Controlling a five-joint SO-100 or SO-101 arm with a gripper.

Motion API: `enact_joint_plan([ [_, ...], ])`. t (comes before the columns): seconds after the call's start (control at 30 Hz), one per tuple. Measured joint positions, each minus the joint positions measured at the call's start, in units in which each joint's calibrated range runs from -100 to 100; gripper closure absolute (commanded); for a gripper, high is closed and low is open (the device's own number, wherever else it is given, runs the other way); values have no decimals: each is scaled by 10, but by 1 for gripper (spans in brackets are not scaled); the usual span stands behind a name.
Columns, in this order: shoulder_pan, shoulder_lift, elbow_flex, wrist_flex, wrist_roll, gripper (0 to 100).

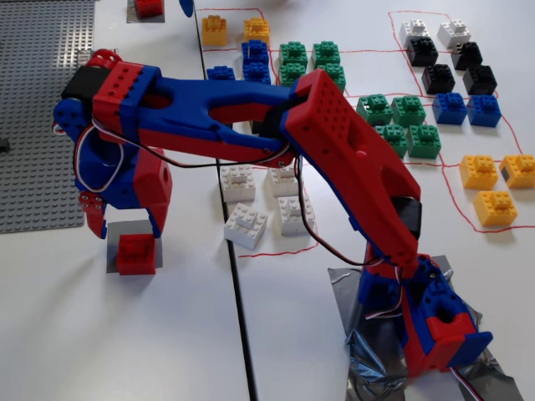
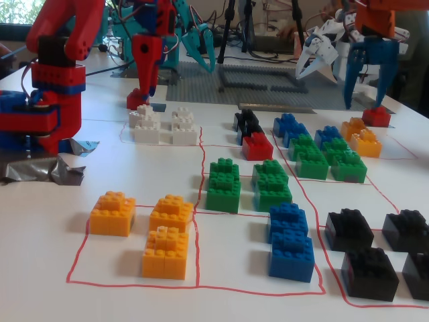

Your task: Grab the block and put it in the grey marker

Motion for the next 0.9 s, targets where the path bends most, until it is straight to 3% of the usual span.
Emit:
enact_joint_plan([
  [0.2, 0, 1, -62, 20, 0, 82],
  [0.37, 1, 0, -130, 23, 0, 100],
  [0.9, 94, -143, -130, 48, -27, 100],
])
